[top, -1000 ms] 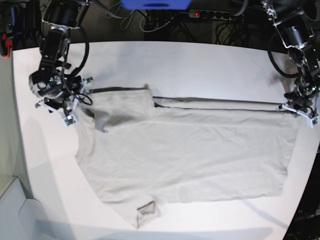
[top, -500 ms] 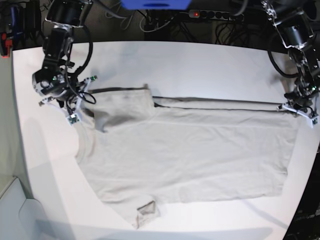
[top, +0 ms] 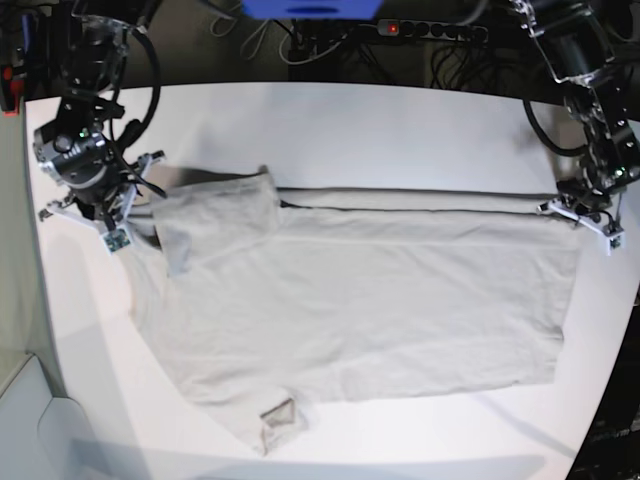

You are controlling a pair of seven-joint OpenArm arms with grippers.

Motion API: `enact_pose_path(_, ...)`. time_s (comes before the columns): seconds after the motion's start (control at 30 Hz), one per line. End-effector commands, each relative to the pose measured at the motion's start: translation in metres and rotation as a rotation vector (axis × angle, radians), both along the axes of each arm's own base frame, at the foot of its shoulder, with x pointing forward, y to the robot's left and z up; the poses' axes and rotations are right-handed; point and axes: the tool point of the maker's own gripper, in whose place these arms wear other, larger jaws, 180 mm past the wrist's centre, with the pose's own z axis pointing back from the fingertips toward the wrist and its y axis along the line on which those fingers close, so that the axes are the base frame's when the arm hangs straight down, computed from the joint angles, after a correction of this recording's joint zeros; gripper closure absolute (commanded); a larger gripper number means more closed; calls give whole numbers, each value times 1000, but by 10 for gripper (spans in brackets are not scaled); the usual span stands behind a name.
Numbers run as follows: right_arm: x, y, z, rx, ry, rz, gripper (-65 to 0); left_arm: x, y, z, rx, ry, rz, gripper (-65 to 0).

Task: Layout the t-shirt on the table in an organized manner, then fold the t-shirt properly
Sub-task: 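Regrasp the folded edge with both grippers and pull it taut, then drag the held folded edge with both grippers away from the shirt body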

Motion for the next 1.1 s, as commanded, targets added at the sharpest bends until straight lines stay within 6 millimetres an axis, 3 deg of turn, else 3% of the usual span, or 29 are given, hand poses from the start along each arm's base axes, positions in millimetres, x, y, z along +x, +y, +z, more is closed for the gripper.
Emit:
enact_pose_path(0.0,4,-9,11,-32,-33,9,0,10,11,23,48,-53,-6,-1)
enact_pose_path(0.2,-12,-64,23,-115,-32,-90,0,-4,0,55,118,-51,-64,-1)
enact_pose_path(0.37,-11,-90,40,-192,-43,-93,0,-5,-19,84,170,-74,-131,-1)
enact_pose_path(0.43,0,-92,51,-203,-77,-88,0,2,-27,91,178,-85,-158,-1)
enact_pose_path(0.5,26,-80,70,-212,-139,-54,0,18,-33,100,184,-109,-183,-1)
enact_pose_path(0.6,55,-59,77,-265,-143,31,0,50,-43,99,142,-81,-205,-1)
enact_pose_path(0.67,62,-52,76,-318,-113,51,0,59,-38,93,144,-17,-202,-1)
enact_pose_path(0.93,54,-55,56,-315,-50,55,0,56,-32,84,170,4,-201,-1)
enact_pose_path(1.07,40,-73,53,-317,-45,17,0,42,-20,82,177,13,-170,-1)
